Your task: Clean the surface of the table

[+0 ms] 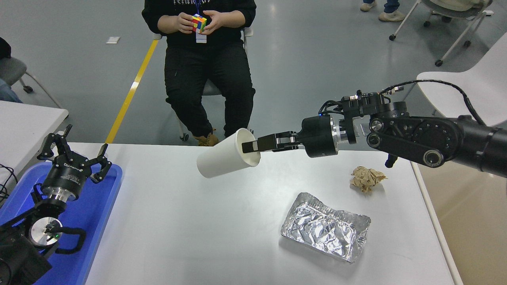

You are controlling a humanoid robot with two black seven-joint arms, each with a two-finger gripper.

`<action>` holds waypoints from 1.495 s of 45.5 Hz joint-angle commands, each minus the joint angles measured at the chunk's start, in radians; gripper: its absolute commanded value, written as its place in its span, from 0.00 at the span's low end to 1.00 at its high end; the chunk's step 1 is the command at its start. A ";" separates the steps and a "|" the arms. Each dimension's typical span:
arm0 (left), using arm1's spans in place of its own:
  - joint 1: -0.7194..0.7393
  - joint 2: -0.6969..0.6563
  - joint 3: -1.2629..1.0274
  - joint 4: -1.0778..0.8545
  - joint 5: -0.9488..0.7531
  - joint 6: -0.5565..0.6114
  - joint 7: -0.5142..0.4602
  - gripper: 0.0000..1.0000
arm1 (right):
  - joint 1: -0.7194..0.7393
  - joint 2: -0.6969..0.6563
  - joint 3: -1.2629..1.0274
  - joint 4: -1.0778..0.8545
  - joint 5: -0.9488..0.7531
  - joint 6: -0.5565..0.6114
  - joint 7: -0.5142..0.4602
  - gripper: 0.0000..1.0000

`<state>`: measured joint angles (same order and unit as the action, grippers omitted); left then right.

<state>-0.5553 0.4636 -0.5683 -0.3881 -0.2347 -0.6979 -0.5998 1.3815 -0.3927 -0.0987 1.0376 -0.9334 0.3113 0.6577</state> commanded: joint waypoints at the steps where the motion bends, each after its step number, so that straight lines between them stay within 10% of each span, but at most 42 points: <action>1: 0.000 0.001 -0.001 0.000 0.000 0.000 0.000 1.00 | 0.001 -0.049 0.048 -0.074 0.117 -0.003 0.002 0.00; 40: 0.000 0.000 -0.001 0.000 0.000 0.000 0.000 1.00 | -0.404 -0.155 0.050 -1.097 0.453 0.009 -0.024 0.00; 68: 0.000 0.000 -0.001 0.000 0.000 0.000 0.000 1.00 | -0.608 -0.192 0.050 -1.173 0.576 -0.043 -0.474 0.00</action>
<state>-0.5554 0.4635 -0.5688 -0.3880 -0.2347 -0.6979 -0.5998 0.8382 -0.5750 -0.0475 -0.1135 -0.3782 0.3065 0.3223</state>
